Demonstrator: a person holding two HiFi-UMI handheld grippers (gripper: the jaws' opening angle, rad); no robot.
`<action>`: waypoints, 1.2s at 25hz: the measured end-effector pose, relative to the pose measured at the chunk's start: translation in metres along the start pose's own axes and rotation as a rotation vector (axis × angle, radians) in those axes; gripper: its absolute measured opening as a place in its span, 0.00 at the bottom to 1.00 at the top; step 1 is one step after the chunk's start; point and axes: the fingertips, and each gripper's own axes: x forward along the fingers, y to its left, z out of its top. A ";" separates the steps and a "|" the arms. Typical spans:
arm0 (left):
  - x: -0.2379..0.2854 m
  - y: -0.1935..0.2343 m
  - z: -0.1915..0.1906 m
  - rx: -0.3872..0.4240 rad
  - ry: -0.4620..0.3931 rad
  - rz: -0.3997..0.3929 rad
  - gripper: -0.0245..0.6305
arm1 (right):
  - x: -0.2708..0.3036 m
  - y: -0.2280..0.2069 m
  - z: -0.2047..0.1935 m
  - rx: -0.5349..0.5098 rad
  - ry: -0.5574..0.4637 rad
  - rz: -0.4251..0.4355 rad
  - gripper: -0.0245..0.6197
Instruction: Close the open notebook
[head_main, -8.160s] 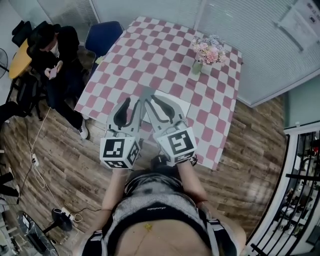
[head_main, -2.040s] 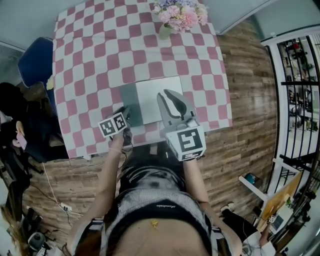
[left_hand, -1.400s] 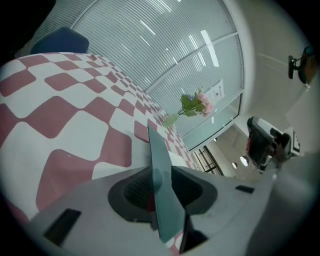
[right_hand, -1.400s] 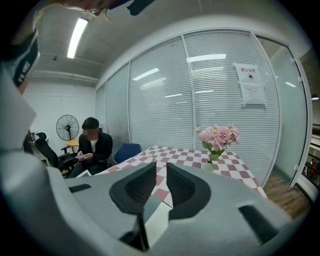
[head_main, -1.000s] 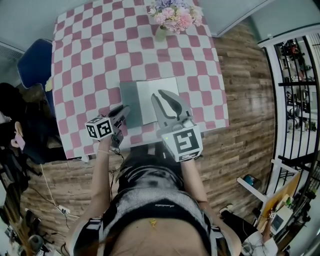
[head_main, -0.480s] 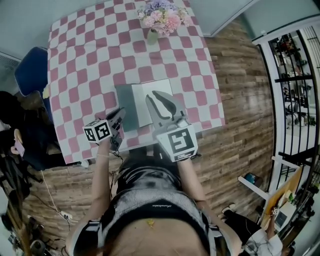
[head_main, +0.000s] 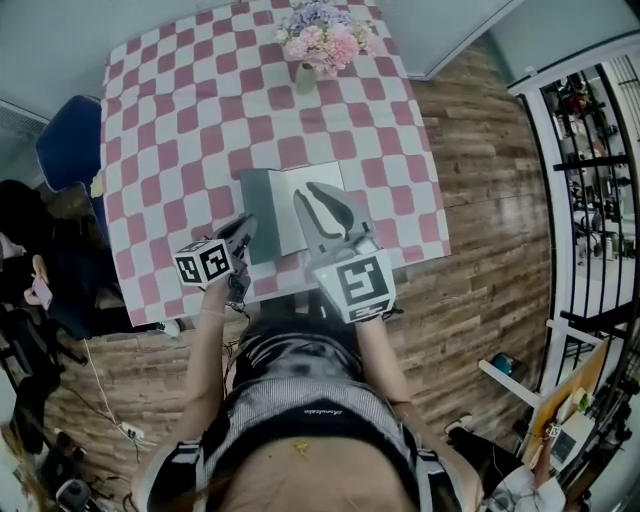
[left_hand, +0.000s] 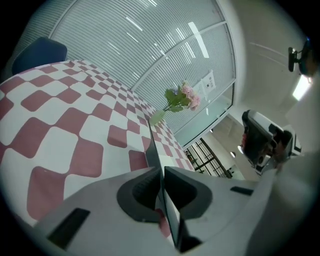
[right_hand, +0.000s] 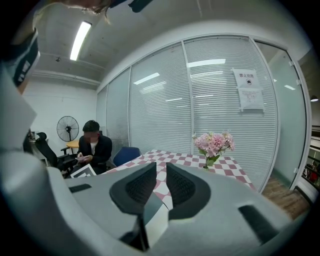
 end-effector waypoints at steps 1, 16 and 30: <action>0.001 -0.002 0.000 0.006 0.002 0.006 0.07 | -0.001 0.000 -0.001 0.002 0.006 0.003 0.13; 0.010 -0.022 0.006 0.030 0.013 0.034 0.07 | -0.013 -0.016 0.001 0.008 -0.008 -0.008 0.14; 0.025 -0.042 0.006 0.096 0.032 0.062 0.07 | -0.024 -0.034 0.003 0.003 -0.023 -0.024 0.14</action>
